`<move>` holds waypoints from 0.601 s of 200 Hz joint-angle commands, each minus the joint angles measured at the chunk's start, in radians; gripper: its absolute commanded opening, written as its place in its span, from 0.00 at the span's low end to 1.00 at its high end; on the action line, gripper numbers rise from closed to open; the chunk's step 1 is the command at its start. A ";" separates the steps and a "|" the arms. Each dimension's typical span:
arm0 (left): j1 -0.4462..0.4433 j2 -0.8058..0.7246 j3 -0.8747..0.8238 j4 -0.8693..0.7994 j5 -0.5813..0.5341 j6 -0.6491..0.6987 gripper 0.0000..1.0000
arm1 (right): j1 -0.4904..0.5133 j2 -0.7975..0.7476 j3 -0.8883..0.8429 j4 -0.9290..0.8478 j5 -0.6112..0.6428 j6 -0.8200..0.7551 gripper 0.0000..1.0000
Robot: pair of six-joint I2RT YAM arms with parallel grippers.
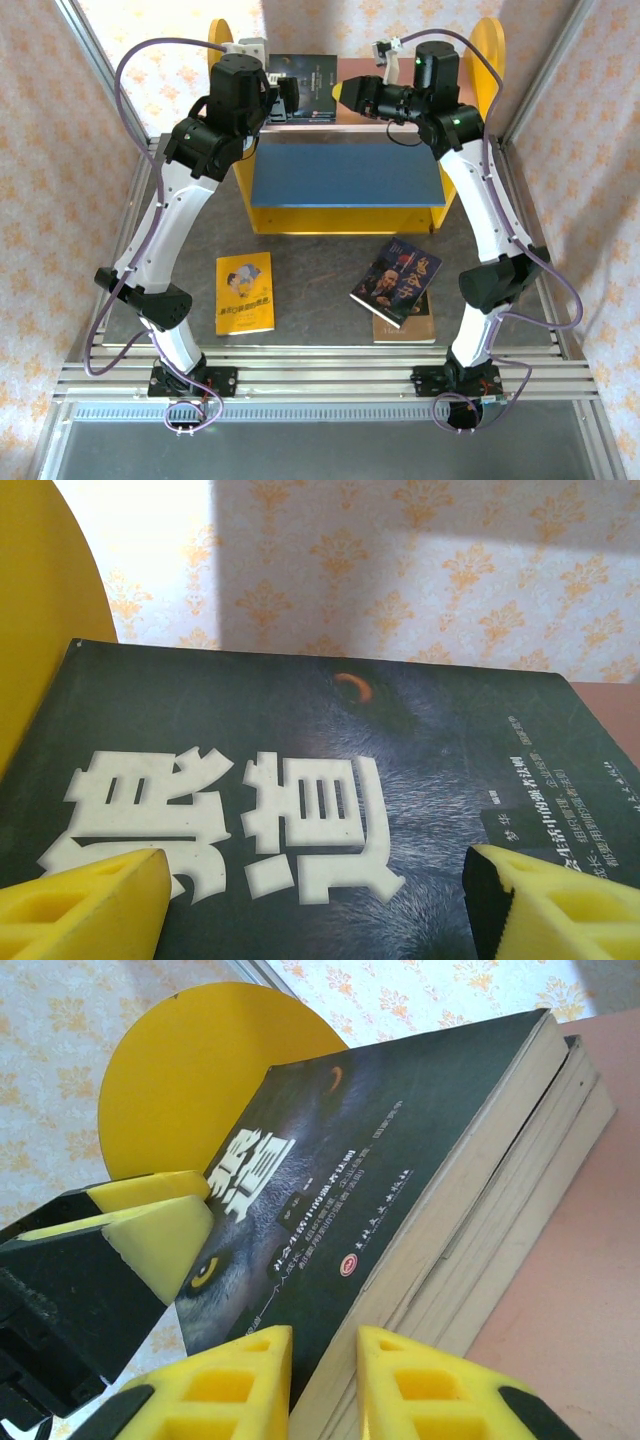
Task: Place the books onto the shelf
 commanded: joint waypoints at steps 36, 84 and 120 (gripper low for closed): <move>0.016 0.014 -0.005 0.013 0.027 -0.002 0.76 | 0.042 0.021 0.059 0.006 -0.037 -0.022 0.22; 0.020 0.020 -0.005 0.012 0.036 -0.001 0.76 | 0.048 0.033 0.074 0.000 -0.034 -0.021 0.23; 0.025 0.024 -0.005 0.013 0.041 0.000 0.76 | 0.050 0.047 0.089 -0.003 -0.034 -0.020 0.23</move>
